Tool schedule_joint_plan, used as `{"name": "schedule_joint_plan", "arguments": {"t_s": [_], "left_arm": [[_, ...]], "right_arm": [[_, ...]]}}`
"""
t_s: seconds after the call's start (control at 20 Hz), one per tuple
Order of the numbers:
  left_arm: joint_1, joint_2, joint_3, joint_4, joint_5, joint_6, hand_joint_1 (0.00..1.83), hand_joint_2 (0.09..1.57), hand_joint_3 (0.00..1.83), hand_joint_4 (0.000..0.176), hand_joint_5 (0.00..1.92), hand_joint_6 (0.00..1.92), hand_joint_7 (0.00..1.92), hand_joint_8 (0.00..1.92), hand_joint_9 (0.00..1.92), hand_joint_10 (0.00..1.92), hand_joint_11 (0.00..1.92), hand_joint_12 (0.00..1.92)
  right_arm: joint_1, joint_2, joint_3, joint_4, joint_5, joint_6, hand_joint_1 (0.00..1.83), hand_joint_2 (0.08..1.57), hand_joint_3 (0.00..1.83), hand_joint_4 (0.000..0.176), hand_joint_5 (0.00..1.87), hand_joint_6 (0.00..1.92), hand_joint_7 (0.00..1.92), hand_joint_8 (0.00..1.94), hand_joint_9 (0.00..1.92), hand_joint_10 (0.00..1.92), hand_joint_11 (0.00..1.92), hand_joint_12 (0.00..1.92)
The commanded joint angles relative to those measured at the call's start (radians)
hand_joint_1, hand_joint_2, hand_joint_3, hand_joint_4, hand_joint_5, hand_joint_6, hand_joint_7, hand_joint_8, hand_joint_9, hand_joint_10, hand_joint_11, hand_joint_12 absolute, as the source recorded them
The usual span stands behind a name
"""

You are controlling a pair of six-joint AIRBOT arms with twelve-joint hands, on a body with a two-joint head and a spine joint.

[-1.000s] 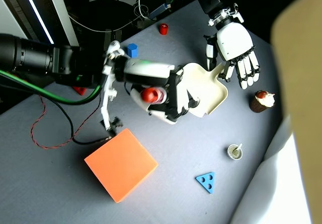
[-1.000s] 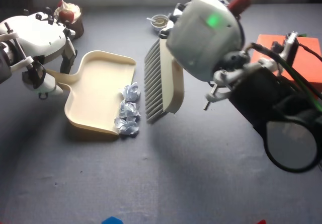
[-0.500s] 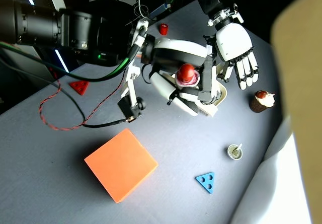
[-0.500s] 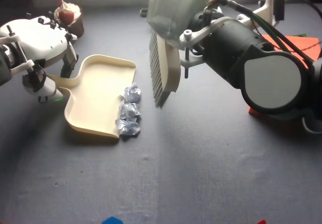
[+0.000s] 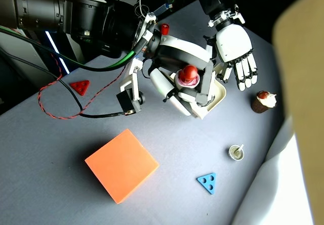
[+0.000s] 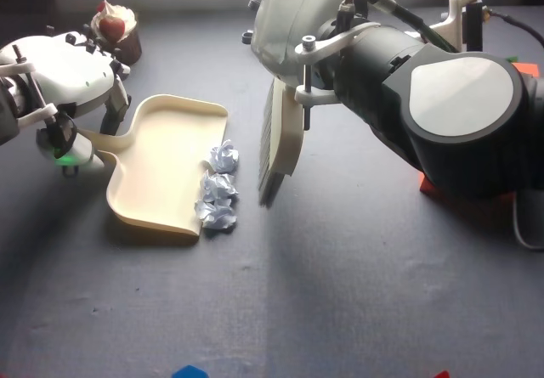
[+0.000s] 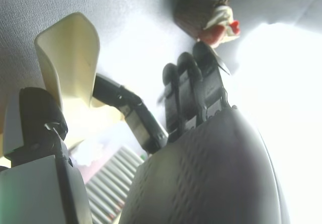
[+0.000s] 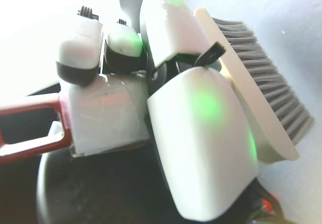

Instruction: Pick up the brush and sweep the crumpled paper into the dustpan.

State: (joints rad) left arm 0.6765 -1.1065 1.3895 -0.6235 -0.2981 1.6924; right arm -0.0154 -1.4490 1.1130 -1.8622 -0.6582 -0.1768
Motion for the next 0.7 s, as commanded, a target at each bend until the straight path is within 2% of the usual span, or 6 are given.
{"name": "schedule_joint_plan", "arguments": {"t_s": [0.0, 0.3, 0.45, 0.5, 0.55, 0.65], "left_arm": [[-0.014, 0.004, 0.006, 0.018, -0.087, 0.011, 1.04, 1.12, 0.00, 0.096, 0.97, 0.99, 0.29, 0.00, 0.23, 0.00, 0.00, 0.45], [-0.021, 0.002, 0.007, 0.021, -0.098, 0.016, 1.03, 1.11, 0.00, 0.145, 0.98, 0.97, 0.27, 0.00, 0.18, 0.00, 0.00, 0.35], [-0.025, 0.000, 0.008, 0.021, -0.101, 0.016, 1.05, 1.11, 0.00, 0.094, 0.99, 0.96, 0.26, 0.00, 0.17, 0.00, 0.00, 0.36], [-0.025, 0.000, 0.008, 0.020, -0.105, 0.016, 1.03, 1.11, 0.00, 0.124, 0.98, 0.98, 0.29, 0.00, 0.20, 0.00, 0.00, 0.43], [-0.025, 0.000, 0.009, 0.019, -0.107, 0.016, 1.04, 1.12, 0.00, 0.108, 0.98, 0.98, 0.28, 0.00, 0.20, 0.00, 0.00, 0.43], [-0.025, -0.001, 0.009, 0.018, -0.107, 0.016, 1.01, 1.12, 0.00, 0.172, 0.96, 1.01, 0.26, 0.00, 0.19, 0.01, 0.00, 0.39]], "right_arm": [[0.006, 0.004, -0.001, -0.078, -0.042, -0.024, 1.50, 1.16, 0.00, 0.086, 0.85, 1.92, 0.95, 1.94, 1.22, 1.92, 1.42, 1.92], [-0.043, -0.018, 0.020, -0.119, 0.017, -0.027, 1.49, 1.16, 0.00, 0.097, 0.86, 1.92, 0.95, 1.94, 1.22, 1.92, 1.43, 1.92], [-0.056, -0.049, 0.044, -0.150, 0.043, -0.005, 1.50, 1.15, 0.00, 0.103, 0.87, 1.92, 0.97, 1.94, 1.23, 1.92, 1.43, 1.92], [-0.059, -0.061, 0.054, -0.169, 0.050, 0.012, 1.49, 1.16, 0.00, 0.104, 0.88, 1.92, 0.97, 1.94, 1.23, 1.92, 1.44, 1.92], [-0.065, -0.077, 0.065, -0.195, 0.052, 0.034, 1.50, 1.15, 0.00, 0.107, 0.89, 1.92, 0.97, 1.94, 1.23, 1.92, 1.44, 1.92], [-0.076, -0.103, 0.090, -0.235, 0.063, 0.070, 1.50, 1.15, 0.00, 0.110, 0.88, 1.92, 0.97, 1.94, 1.24, 1.92, 1.45, 1.92]]}}
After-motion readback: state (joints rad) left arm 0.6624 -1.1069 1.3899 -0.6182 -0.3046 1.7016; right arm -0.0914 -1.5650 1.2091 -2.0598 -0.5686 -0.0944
